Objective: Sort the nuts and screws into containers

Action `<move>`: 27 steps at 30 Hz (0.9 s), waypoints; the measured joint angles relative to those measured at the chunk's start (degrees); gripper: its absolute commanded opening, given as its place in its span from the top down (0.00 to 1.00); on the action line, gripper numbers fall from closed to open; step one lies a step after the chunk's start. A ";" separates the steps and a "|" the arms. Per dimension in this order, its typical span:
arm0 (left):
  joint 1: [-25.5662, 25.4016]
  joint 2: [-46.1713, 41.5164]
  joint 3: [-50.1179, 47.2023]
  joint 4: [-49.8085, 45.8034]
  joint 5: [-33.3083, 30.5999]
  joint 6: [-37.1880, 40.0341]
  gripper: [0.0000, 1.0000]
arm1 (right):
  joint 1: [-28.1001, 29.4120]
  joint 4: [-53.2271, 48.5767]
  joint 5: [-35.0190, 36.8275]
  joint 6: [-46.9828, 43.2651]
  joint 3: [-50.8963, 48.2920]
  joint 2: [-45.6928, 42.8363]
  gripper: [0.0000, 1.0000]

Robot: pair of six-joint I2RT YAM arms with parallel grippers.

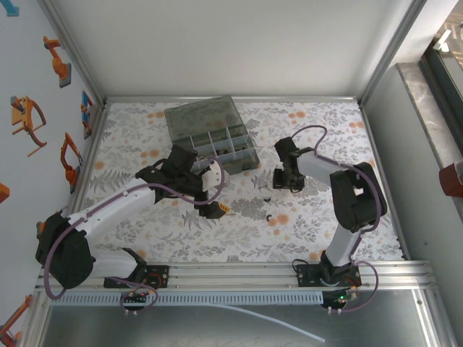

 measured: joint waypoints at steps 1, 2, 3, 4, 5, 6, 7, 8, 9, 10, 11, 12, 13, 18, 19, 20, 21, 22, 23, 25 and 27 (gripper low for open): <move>0.00 0.00 0.00 -0.02 0.00 0.00 0.03 | 0.00 0.00 -0.02 0.22 0.00 0.00 0.65; 0.00 0.00 0.00 -0.11 0.00 0.00 0.03 | 0.07 0.04 0.00 0.39 0.00 0.02 0.66; 0.00 0.00 0.00 -0.13 0.00 0.00 0.03 | 0.07 0.00 0.02 0.42 0.00 0.02 0.66; 0.00 0.00 0.02 -0.15 0.00 0.00 0.03 | 0.07 0.02 0.00 0.42 0.00 0.02 0.67; 0.00 0.02 0.09 -0.28 0.00 0.00 0.03 | 0.07 0.02 0.00 0.42 0.00 0.02 0.68; 0.00 0.04 0.20 -0.33 0.00 0.02 0.03 | 0.07 0.02 0.00 0.44 0.00 0.02 0.69; 0.00 0.04 0.24 -0.31 0.00 0.02 0.03 | 0.07 0.02 0.00 0.46 0.00 0.02 0.70; 0.00 0.04 0.28 -0.33 0.00 0.02 0.03 | 0.07 0.02 0.00 0.44 0.00 0.04 0.71; 0.00 0.07 0.31 -0.31 0.00 0.02 0.03 | 0.07 0.02 0.00 0.44 0.00 0.04 0.71; 0.00 0.09 0.33 -0.31 0.00 0.07 0.03 | 0.07 0.02 0.00 0.42 0.00 0.04 0.72; 0.00 0.11 0.33 -0.33 0.00 0.13 0.03 | 0.07 0.00 0.00 0.44 0.00 0.02 0.73; 0.00 0.11 0.33 -0.33 0.00 0.15 0.03 | 0.09 0.00 0.00 0.44 0.00 0.02 0.73; 0.00 0.11 0.33 -0.33 0.00 0.17 0.03 | 0.11 0.00 0.00 0.39 0.00 0.04 0.73; 0.00 0.11 0.39 -0.33 0.00 0.17 0.03 | 0.39 -0.02 0.00 0.33 0.02 0.02 0.74; 0.00 0.11 0.44 -0.33 0.00 0.17 0.03 | 0.50 -0.02 0.00 0.20 0.04 0.02 0.74; 0.00 0.11 0.48 -0.35 0.00 0.17 0.03 | 0.52 -0.04 0.00 0.17 0.04 0.02 0.74; 0.00 0.11 0.55 -0.33 0.00 0.17 0.03 | 0.57 -0.04 0.02 0.15 0.04 0.02 0.74; 0.00 0.11 0.59 -0.33 0.00 0.17 0.03 | 0.57 -0.04 0.02 0.13 0.04 0.02 0.74; 0.00 0.11 0.59 -0.33 0.00 0.17 0.03 | 0.55 -0.04 0.02 0.11 0.04 0.02 0.73; 0.00 0.11 0.59 -0.33 0.00 0.17 0.03 | 0.55 -0.04 0.04 -0.13 0.04 0.02 0.66; 0.00 0.13 0.61 -0.33 0.00 0.17 0.03 | 0.55 -0.04 0.37 -0.24 0.04 0.02 0.62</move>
